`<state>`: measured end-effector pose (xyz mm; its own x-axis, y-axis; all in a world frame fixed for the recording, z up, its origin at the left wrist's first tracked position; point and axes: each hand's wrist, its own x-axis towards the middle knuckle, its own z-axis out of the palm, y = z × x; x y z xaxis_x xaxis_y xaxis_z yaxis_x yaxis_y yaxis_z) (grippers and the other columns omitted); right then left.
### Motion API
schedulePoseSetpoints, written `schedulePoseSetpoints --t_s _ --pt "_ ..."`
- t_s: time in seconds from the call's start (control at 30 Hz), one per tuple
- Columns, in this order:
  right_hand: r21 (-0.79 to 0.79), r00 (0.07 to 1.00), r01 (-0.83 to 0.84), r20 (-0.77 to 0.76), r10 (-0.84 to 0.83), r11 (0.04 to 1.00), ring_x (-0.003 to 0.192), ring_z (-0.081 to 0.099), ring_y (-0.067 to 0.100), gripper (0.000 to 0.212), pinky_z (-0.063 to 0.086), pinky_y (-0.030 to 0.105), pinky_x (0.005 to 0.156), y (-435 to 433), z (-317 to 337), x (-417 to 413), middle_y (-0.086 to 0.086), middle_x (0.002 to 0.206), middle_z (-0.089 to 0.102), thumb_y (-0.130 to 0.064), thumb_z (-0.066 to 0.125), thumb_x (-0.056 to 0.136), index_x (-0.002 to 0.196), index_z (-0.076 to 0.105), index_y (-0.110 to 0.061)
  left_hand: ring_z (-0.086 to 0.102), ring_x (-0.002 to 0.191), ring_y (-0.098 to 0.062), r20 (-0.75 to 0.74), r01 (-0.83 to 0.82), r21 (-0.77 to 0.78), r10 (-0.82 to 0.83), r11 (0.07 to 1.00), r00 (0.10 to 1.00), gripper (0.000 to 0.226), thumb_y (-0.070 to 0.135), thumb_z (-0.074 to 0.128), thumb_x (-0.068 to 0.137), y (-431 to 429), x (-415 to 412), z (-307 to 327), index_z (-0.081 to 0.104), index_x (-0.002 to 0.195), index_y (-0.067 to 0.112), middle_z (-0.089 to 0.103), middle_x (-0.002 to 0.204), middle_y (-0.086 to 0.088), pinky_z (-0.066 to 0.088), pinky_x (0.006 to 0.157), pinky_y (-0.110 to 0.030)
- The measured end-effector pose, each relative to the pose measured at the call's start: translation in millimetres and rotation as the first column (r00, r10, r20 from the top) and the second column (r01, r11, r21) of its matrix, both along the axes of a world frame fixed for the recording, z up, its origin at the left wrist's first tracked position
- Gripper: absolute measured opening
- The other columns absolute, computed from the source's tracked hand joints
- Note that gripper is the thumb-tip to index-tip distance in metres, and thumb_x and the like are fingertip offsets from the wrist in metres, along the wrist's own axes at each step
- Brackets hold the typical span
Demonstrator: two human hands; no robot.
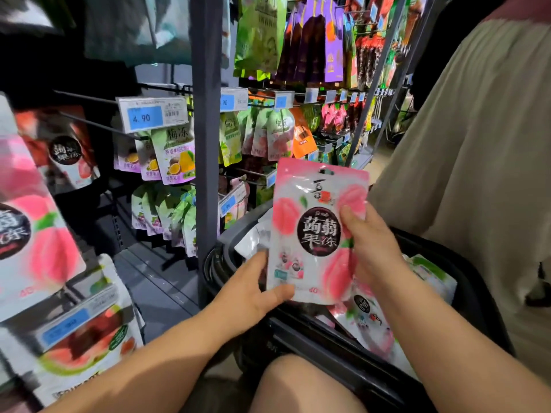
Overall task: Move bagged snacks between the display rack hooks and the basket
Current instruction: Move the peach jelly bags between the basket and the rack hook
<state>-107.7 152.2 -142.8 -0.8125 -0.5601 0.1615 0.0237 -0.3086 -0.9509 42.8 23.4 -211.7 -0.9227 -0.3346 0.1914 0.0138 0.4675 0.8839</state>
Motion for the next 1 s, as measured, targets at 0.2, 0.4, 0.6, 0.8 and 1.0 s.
schedulePoseSetpoints --t_s 0.2,0.4,0.6,0.8,1.0 --pt "0.132 0.991 -0.114 -0.057 0.122 0.985 0.098 0.071 0.023 0.021 0.058 0.039 0.087 -24 0 10 0.006 0.108 0.075 -0.021 0.055 0.098 0.118 0.06 -0.017 0.067 0.111 -0.026 -0.079 0.067 0.582 -0.026 0.811 0.997 0.062 0.024 0.084 0.066 5 6 0 0.063 0.122 0.01 0.072 0.115 -0.008 0.053 0.095 -0.034" --pt "0.725 0.932 0.001 -0.251 0.263 0.689 0.086 0.065 0.008 0.033 0.054 0.025 0.072 23 -15 -40 -0.002 0.111 0.063 -0.045 0.06 0.093 0.116 0.054 -0.022 0.068 0.108 -0.031 -0.027 -0.046 0.696 0.09 0.716 0.996 0.052 0.017 0.078 0.067 -3 4 -10 0.067 0.118 0.01 0.072 0.113 -0.012 0.046 0.104 -0.051" --pt "0.947 0.932 0.121 -0.211 0.293 0.298 0.103 0.058 0.013 0.047 0.046 0.031 0.086 73 -45 -75 -0.011 0.111 0.059 -0.049 0.078 0.077 0.114 0.056 -0.03 0.067 0.109 -0.032 -0.049 -0.027 0.701 0.086 0.713 0.995 0.054 0.02 0.079 0.068 -6 4 -12 0.066 0.119 0.011 0.072 0.115 -0.011 0.045 0.105 -0.053" --pt "0.951 0.921 0.171 -0.247 0.301 0.257 0.104 0.058 0.016 0.054 0.047 0.031 0.089 68 -51 -78 -0.006 0.11 0.059 -0.047 0.083 0.073 0.114 0.058 -0.022 0.067 0.109 -0.031 -0.063 -0.002 0.696 0.064 0.718 0.996 0.07 0.031 0.084 0.056 -8 4 -14 0.066 0.121 0.012 0.071 0.116 -0.011 0.045 0.104 -0.051" --pt "0.968 0.918 0.147 -0.21 0.336 0.204 0.108 0.054 0.016 0.062 0.041 0.03 0.087 74 -51 -79 -0.006 0.114 0.053 -0.055 0.078 0.074 0.12 0.054 -0.023 0.068 0.108 -0.03 -0.067 0.012 0.701 0.05 0.713 0.997 0.059 0.019 0.08 0.066 -6 5 -12 0.064 0.123 0.01 0.071 0.116 -0.011 0.049 0.098 -0.045"
